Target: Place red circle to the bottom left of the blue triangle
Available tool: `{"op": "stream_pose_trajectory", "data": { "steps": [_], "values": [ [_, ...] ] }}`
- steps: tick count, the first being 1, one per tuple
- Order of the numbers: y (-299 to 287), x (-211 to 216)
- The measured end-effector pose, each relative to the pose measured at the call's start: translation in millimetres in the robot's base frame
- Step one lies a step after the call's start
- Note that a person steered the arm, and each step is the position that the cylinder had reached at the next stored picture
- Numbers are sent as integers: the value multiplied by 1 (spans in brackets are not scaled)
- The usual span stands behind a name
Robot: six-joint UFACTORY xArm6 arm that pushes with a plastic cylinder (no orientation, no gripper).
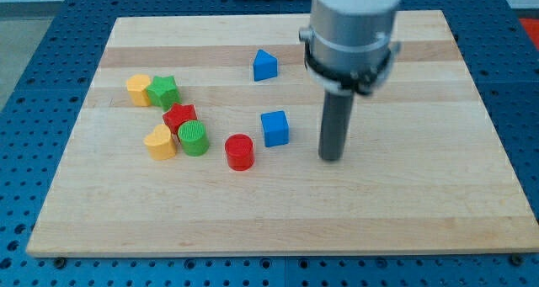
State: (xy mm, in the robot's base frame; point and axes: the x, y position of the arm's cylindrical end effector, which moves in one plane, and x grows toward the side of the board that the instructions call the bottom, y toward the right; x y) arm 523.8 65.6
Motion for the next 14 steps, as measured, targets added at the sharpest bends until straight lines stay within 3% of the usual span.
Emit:
{"op": "stream_pose_trajectory", "data": {
  "steps": [1, 2, 3, 4, 6, 10, 14],
  "values": [
    [-48, 42],
    [-132, 36],
    [-160, -4],
    [-154, -45],
    [-153, -5],
    [-111, 32],
    [-96, -51]
  ]
}}
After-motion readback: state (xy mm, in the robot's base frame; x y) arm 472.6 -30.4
